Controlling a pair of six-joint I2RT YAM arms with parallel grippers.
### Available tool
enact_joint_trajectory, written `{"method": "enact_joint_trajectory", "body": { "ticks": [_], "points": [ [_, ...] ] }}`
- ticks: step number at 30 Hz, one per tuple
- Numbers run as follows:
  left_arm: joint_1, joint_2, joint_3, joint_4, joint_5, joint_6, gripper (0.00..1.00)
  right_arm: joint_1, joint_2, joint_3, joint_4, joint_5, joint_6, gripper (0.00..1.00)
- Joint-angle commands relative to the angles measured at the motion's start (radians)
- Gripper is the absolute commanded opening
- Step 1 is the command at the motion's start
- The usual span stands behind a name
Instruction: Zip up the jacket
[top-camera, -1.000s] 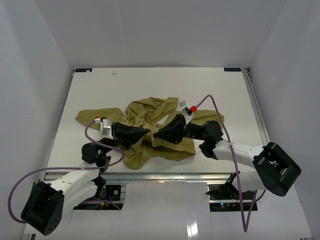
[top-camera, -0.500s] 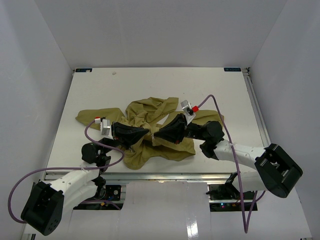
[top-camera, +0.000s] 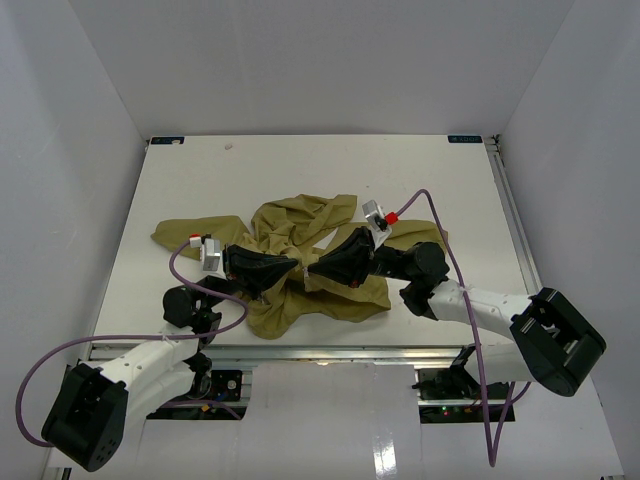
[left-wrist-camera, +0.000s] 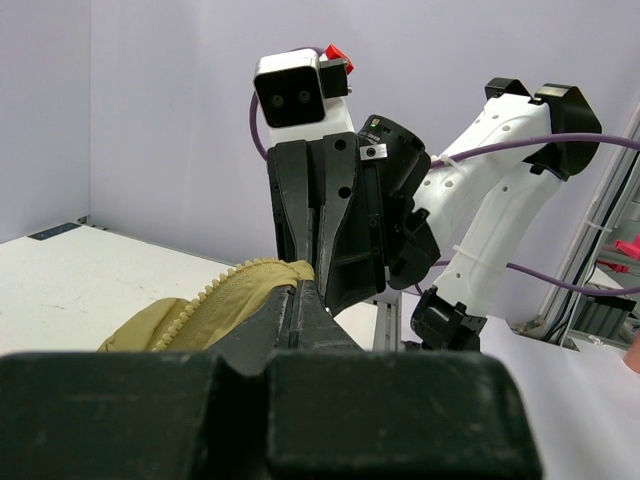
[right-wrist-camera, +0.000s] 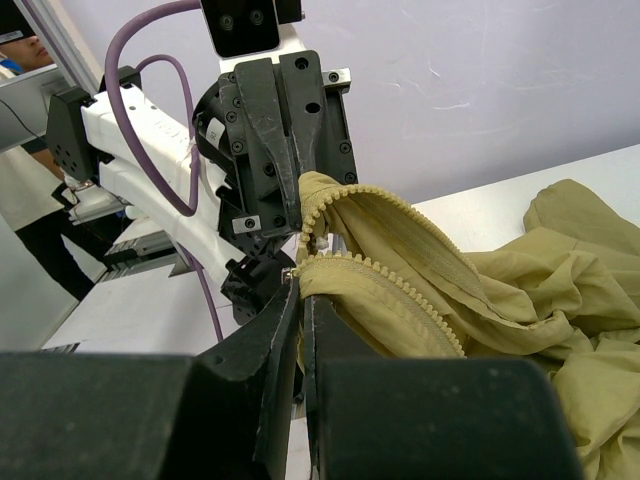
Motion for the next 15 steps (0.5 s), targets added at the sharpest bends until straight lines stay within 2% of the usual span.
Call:
{"method": "enact_joint_trajectory", "body": {
  "ticks": [1,15],
  "points": [
    [-0.004,-0.016,-0.001,0.487,0.014,-0.003,0.0,0.004,-0.014,0.047,0.133,0.017,-0.004,0.08],
    [-0.004,-0.01,-0.003,0.489,0.035,-0.024,0.0,0.004,-0.018,0.055,0.149,0.027,-0.001,0.08]
  ]
}}
